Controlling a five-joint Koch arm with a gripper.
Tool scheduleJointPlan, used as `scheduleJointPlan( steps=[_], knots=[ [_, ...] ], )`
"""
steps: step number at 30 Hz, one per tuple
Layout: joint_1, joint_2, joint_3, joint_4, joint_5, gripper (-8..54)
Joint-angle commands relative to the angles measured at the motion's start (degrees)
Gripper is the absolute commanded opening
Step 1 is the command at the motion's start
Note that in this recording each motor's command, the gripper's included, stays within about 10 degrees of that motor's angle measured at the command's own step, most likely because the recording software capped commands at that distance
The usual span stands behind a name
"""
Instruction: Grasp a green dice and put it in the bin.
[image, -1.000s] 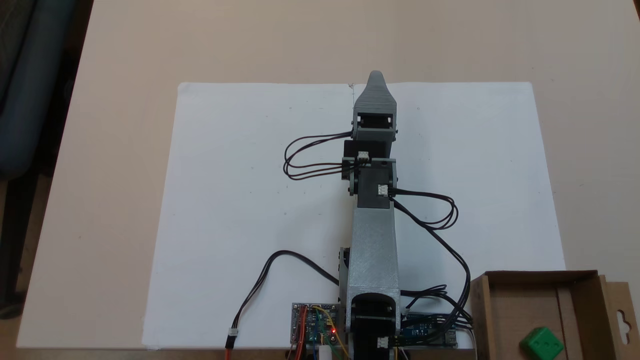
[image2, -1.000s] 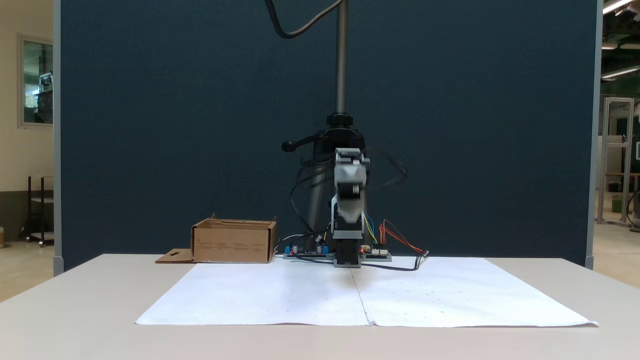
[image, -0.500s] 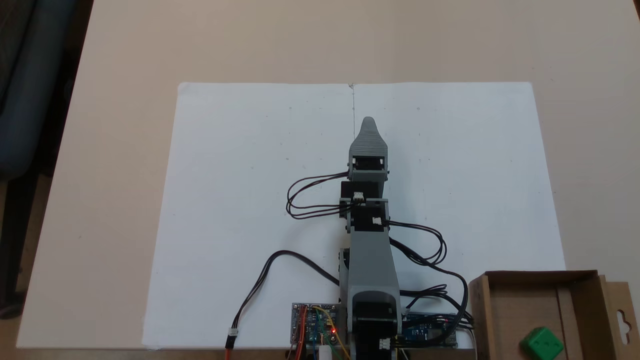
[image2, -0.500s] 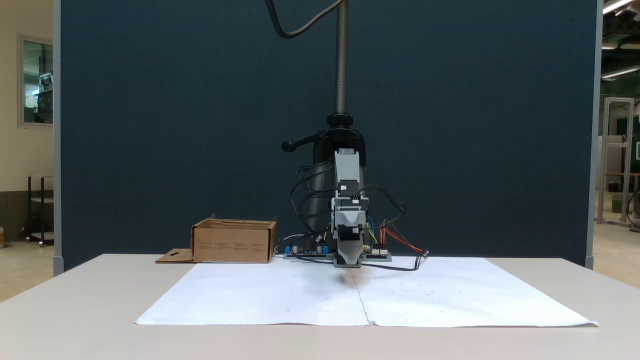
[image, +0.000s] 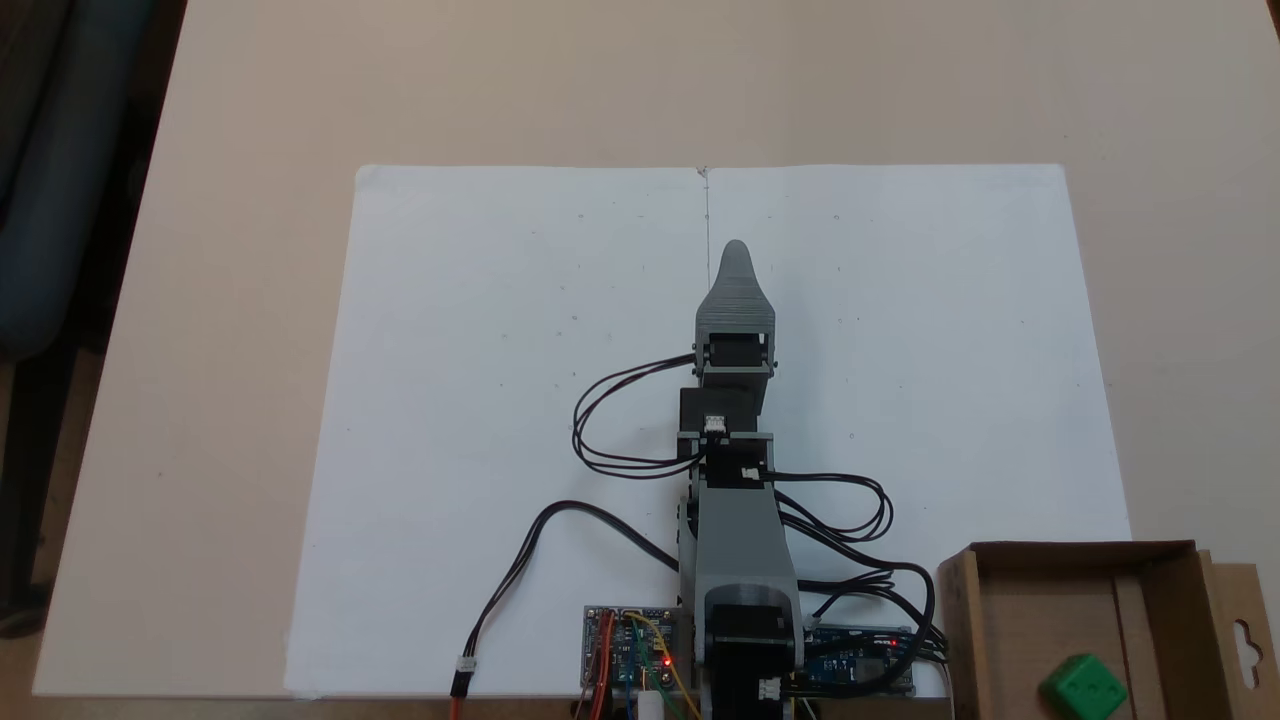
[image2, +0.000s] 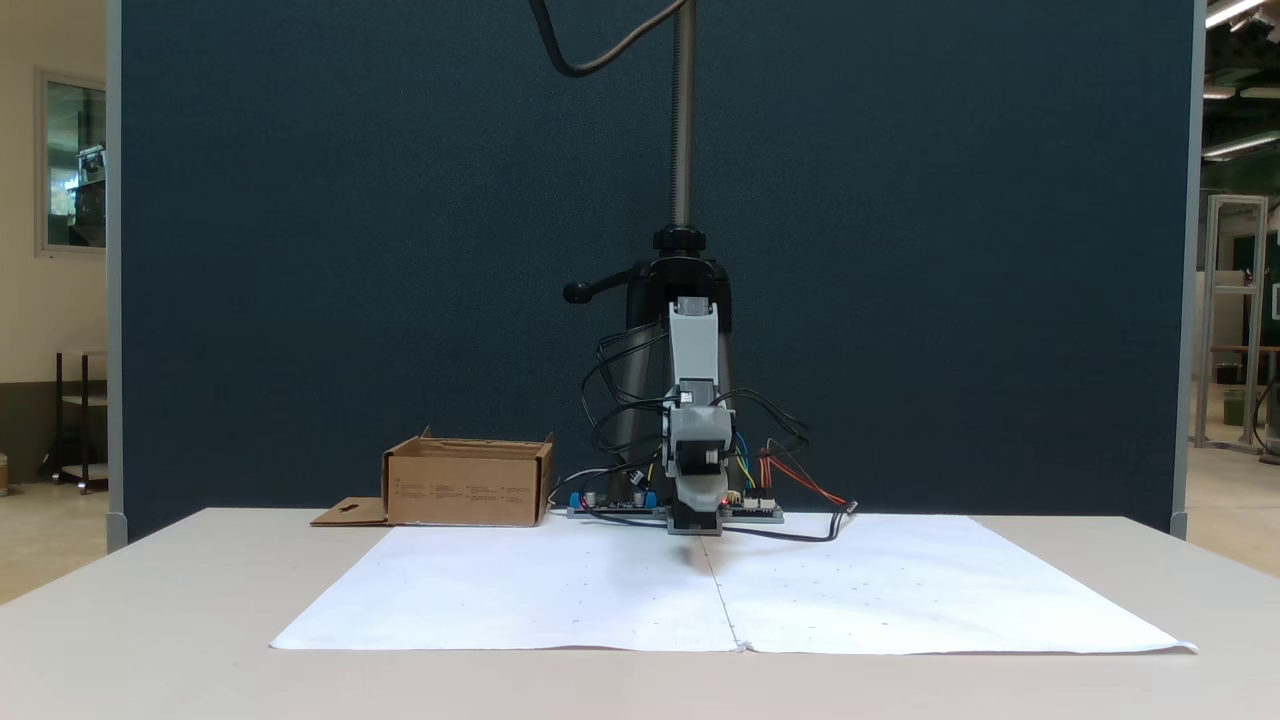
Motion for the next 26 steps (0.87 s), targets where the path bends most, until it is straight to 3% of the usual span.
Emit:
scheduleJointPlan(
  steps=[1,18,26],
  knots=[
    [0.7,6.5,3.6,-9.47,-1.41,44.5],
    [0.7,6.5,3.6,-37.86,-1.41,44.6],
    [0.62,6.5,3.6,-38.5,-1.32,44.6]
  ],
)
